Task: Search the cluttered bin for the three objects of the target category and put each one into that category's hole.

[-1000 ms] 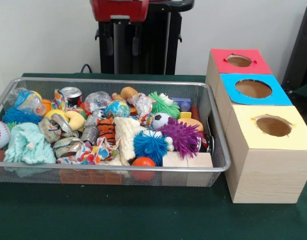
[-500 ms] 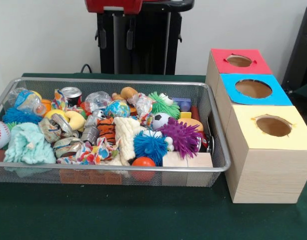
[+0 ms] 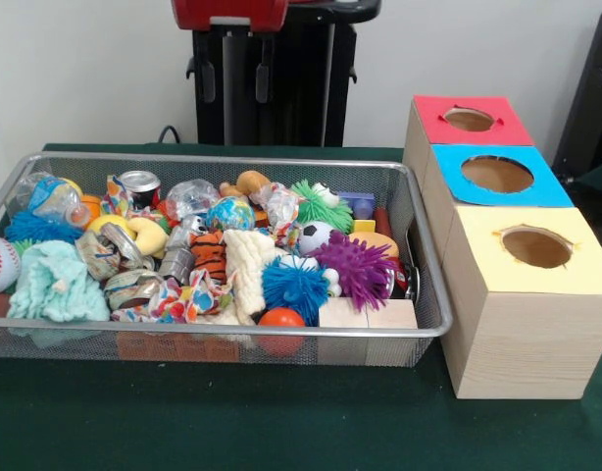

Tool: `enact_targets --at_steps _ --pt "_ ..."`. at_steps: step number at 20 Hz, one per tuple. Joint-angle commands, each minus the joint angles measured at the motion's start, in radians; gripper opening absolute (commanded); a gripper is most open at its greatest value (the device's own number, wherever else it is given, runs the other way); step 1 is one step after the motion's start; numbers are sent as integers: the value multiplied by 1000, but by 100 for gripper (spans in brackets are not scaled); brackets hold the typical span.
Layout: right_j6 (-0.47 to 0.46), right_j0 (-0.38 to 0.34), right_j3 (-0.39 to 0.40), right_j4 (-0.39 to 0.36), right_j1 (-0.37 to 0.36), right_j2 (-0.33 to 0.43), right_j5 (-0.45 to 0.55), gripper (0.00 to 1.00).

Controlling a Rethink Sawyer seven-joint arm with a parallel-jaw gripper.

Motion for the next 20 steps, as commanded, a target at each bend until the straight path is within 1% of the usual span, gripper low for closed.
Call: enact_targets --at_steps 1,3,4,7,11,13,16,18,20 --pt "-155 -12 -64 -64 45 88 88 100" --pt "-164 -21 -66 -58 56 106 83 100" --pt "-168 -21 -70 -57 53 108 98 100" --pt "-165 -24 -57 -56 27 108 110 100" --pt "-138 -16 -14 -52 -18 92 129 100" --pt "-136 -6 4 -49 -46 83 164 100" --pt "-151 -11 13 -53 -64 83 181 100" --pt "-174 -22 2 -63 -57 86 200 100" --pt "-204 -44 -20 -74 -29 97 207 100"
